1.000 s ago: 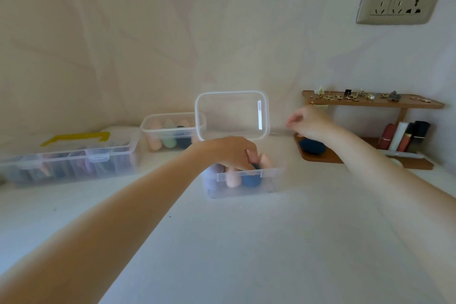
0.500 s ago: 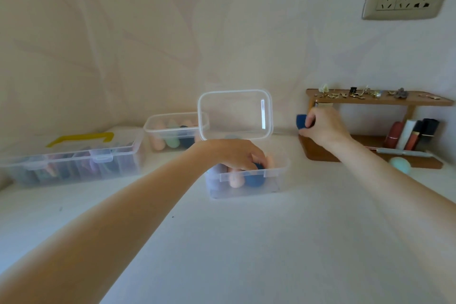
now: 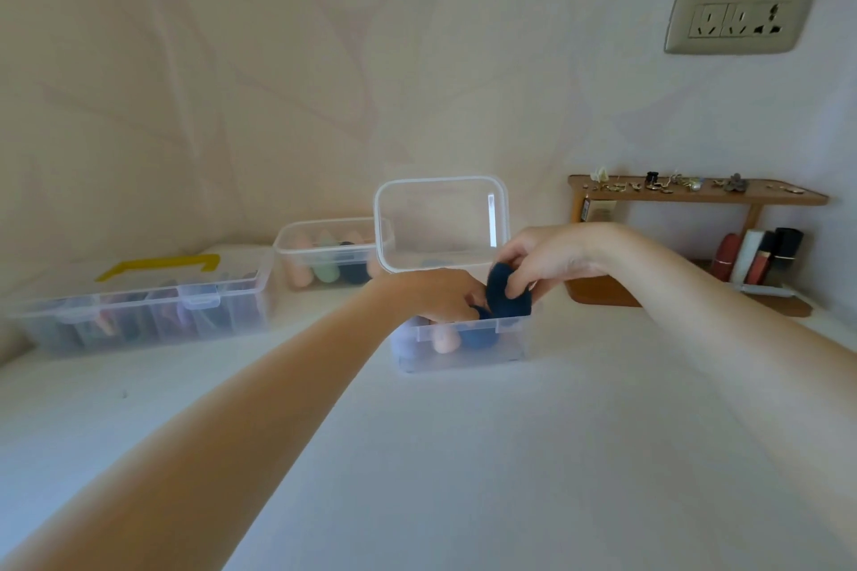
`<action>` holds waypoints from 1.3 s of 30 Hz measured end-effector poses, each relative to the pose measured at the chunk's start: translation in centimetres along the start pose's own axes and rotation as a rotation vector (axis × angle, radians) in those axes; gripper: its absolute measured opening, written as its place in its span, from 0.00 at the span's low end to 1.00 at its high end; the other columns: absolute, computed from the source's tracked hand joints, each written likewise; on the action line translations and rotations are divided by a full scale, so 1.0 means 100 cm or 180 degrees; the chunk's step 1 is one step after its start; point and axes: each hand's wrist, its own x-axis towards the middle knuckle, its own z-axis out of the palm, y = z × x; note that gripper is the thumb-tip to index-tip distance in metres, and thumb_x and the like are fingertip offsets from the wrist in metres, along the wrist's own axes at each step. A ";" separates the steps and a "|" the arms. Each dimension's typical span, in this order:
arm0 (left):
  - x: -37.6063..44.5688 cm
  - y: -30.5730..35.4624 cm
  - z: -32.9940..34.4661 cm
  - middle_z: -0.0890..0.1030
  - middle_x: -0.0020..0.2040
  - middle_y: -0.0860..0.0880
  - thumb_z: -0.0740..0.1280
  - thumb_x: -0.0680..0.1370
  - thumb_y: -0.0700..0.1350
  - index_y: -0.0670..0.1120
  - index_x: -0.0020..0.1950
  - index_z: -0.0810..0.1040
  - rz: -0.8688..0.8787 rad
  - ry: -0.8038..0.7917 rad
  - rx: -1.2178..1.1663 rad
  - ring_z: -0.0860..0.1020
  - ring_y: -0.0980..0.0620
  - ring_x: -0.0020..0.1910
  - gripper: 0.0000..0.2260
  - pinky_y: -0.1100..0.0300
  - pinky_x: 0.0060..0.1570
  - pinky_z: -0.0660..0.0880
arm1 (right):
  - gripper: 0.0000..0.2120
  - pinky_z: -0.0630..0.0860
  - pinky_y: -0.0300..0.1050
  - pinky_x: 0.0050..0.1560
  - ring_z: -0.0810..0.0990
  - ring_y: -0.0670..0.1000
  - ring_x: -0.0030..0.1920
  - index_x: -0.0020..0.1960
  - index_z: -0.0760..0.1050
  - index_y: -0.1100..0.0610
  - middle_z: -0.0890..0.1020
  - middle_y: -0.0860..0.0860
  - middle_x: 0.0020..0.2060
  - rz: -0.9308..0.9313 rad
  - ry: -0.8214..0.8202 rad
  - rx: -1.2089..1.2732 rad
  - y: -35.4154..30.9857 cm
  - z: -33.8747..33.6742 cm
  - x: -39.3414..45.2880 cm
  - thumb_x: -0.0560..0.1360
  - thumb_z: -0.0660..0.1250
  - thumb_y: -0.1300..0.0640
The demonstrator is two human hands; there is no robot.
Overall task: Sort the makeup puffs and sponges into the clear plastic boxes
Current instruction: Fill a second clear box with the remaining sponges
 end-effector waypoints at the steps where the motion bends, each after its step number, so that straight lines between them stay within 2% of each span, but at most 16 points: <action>1: 0.000 0.000 0.000 0.76 0.62 0.50 0.55 0.80 0.46 0.50 0.66 0.72 0.0024 0.0023 0.0009 0.74 0.49 0.56 0.16 0.60 0.54 0.69 | 0.16 0.79 0.37 0.48 0.80 0.50 0.53 0.62 0.74 0.61 0.79 0.55 0.55 -0.0009 0.0066 -0.0354 -0.003 -0.001 0.001 0.75 0.65 0.68; 3: -0.001 -0.002 0.001 0.75 0.64 0.51 0.55 0.80 0.44 0.51 0.66 0.72 0.0076 0.0086 0.0022 0.74 0.49 0.57 0.16 0.61 0.55 0.69 | 0.18 0.77 0.41 0.55 0.77 0.51 0.56 0.63 0.74 0.58 0.78 0.53 0.57 0.0020 0.0122 -0.1122 -0.009 -0.001 0.003 0.74 0.67 0.64; 4: -0.002 -0.003 0.000 0.75 0.64 0.51 0.55 0.80 0.43 0.52 0.67 0.72 0.0091 0.0127 0.0035 0.74 0.49 0.59 0.17 0.60 0.58 0.69 | 0.18 0.76 0.42 0.55 0.76 0.52 0.55 0.63 0.75 0.58 0.79 0.52 0.55 0.0056 0.0104 -0.1403 -0.011 0.002 0.004 0.73 0.69 0.62; 8: 0.000 -0.003 0.001 0.75 0.65 0.49 0.54 0.81 0.44 0.49 0.67 0.72 0.0056 0.0100 0.0103 0.73 0.47 0.62 0.16 0.58 0.62 0.68 | 0.17 0.70 0.37 0.36 0.75 0.52 0.44 0.58 0.77 0.59 0.79 0.52 0.45 0.0200 0.0187 -0.1969 -0.011 0.017 0.012 0.70 0.73 0.56; 11: 0.001 -0.004 -0.001 0.75 0.63 0.51 0.58 0.79 0.51 0.50 0.66 0.72 -0.0012 -0.0053 0.0074 0.74 0.49 0.60 0.16 0.59 0.59 0.69 | 0.10 0.67 0.36 0.30 0.72 0.50 0.34 0.51 0.78 0.62 0.75 0.52 0.36 0.0225 0.0309 -0.2200 -0.011 0.026 0.018 0.72 0.70 0.60; 13: 0.004 -0.005 -0.004 0.75 0.60 0.54 0.63 0.77 0.53 0.53 0.65 0.72 -0.0084 -0.0097 0.0058 0.75 0.51 0.55 0.17 0.60 0.54 0.70 | 0.03 0.64 0.37 0.29 0.68 0.48 0.30 0.41 0.75 0.61 0.70 0.51 0.31 0.0255 0.0471 -0.2394 -0.010 0.031 0.020 0.73 0.66 0.62; 15: 0.009 -0.005 -0.005 0.76 0.58 0.53 0.66 0.76 0.50 0.54 0.65 0.72 -0.0153 -0.0115 0.0136 0.76 0.49 0.54 0.18 0.59 0.52 0.72 | 0.09 0.63 0.38 0.29 0.66 0.49 0.29 0.35 0.70 0.59 0.68 0.51 0.29 0.0261 0.0578 -0.2575 -0.009 0.035 0.024 0.73 0.63 0.64; 20: 0.016 -0.004 0.000 0.77 0.59 0.50 0.64 0.76 0.45 0.54 0.64 0.73 -0.0231 -0.0132 0.0263 0.77 0.46 0.55 0.17 0.55 0.55 0.75 | 0.11 0.74 0.42 0.38 0.72 0.52 0.32 0.34 0.69 0.59 0.69 0.52 0.30 0.0262 0.0689 -0.2563 -0.008 0.040 0.033 0.75 0.63 0.63; 23: 0.016 -0.006 0.000 0.77 0.59 0.50 0.64 0.75 0.43 0.55 0.64 0.73 -0.0232 -0.0090 0.0231 0.77 0.46 0.55 0.18 0.56 0.53 0.75 | 0.04 0.76 0.45 0.41 0.77 0.56 0.39 0.46 0.76 0.62 0.71 0.52 0.31 0.0298 0.0582 -0.2348 -0.011 0.042 0.032 0.75 0.63 0.62; 25: 0.018 -0.007 0.001 0.78 0.58 0.50 0.64 0.75 0.43 0.54 0.63 0.74 -0.0195 -0.0018 0.0204 0.77 0.46 0.55 0.17 0.57 0.49 0.74 | 0.02 0.77 0.44 0.43 0.78 0.55 0.38 0.46 0.77 0.61 0.72 0.52 0.30 0.0394 0.0508 -0.2306 -0.011 0.041 0.032 0.73 0.67 0.64; 28: 0.019 -0.010 0.004 0.78 0.55 0.49 0.62 0.77 0.46 0.51 0.62 0.75 -0.0166 0.0164 0.0177 0.77 0.47 0.51 0.13 0.59 0.45 0.73 | 0.08 0.71 0.38 0.32 0.74 0.49 0.29 0.36 0.74 0.60 0.74 0.51 0.27 0.0507 0.0529 -0.2135 -0.006 0.039 0.033 0.71 0.72 0.62; 30: 0.017 -0.012 0.006 0.78 0.56 0.49 0.62 0.77 0.47 0.49 0.61 0.74 -0.0153 0.0344 0.0069 0.77 0.47 0.51 0.13 0.57 0.49 0.75 | 0.12 0.69 0.37 0.28 0.74 0.47 0.27 0.32 0.71 0.58 0.75 0.50 0.27 0.0537 0.0481 -0.1936 -0.004 0.036 0.031 0.69 0.73 0.59; 33: 0.012 -0.013 0.009 0.78 0.58 0.48 0.64 0.76 0.44 0.48 0.62 0.72 -0.0088 0.0552 -0.0065 0.76 0.48 0.50 0.14 0.58 0.51 0.74 | 0.09 0.68 0.36 0.28 0.74 0.47 0.29 0.37 0.76 0.60 0.77 0.50 0.30 0.0537 0.0402 -0.1853 -0.009 0.031 0.023 0.68 0.74 0.57; 35: 0.008 -0.014 0.007 0.76 0.61 0.48 0.65 0.76 0.41 0.47 0.64 0.72 -0.0050 0.0608 -0.0182 0.76 0.48 0.51 0.16 0.60 0.49 0.73 | 0.14 0.71 0.37 0.32 0.76 0.50 0.35 0.50 0.80 0.64 0.82 0.55 0.41 0.0575 0.0371 -0.1757 -0.014 0.025 0.019 0.67 0.75 0.59; 37: 0.001 -0.017 0.001 0.75 0.62 0.49 0.66 0.75 0.40 0.47 0.63 0.73 -0.0020 0.0574 -0.0383 0.76 0.49 0.53 0.17 0.59 0.52 0.74 | 0.20 0.72 0.36 0.34 0.76 0.51 0.41 0.58 0.78 0.64 0.81 0.58 0.52 0.0579 0.0444 -0.1779 -0.015 0.021 0.017 0.68 0.75 0.60; 39: -0.007 -0.017 -0.005 0.76 0.61 0.50 0.67 0.74 0.40 0.47 0.61 0.75 0.0035 0.0647 -0.0617 0.75 0.52 0.53 0.16 0.59 0.57 0.73 | 0.20 0.70 0.37 0.33 0.74 0.52 0.43 0.60 0.76 0.64 0.79 0.56 0.50 0.0568 0.0527 -0.1951 -0.014 0.023 0.015 0.69 0.73 0.60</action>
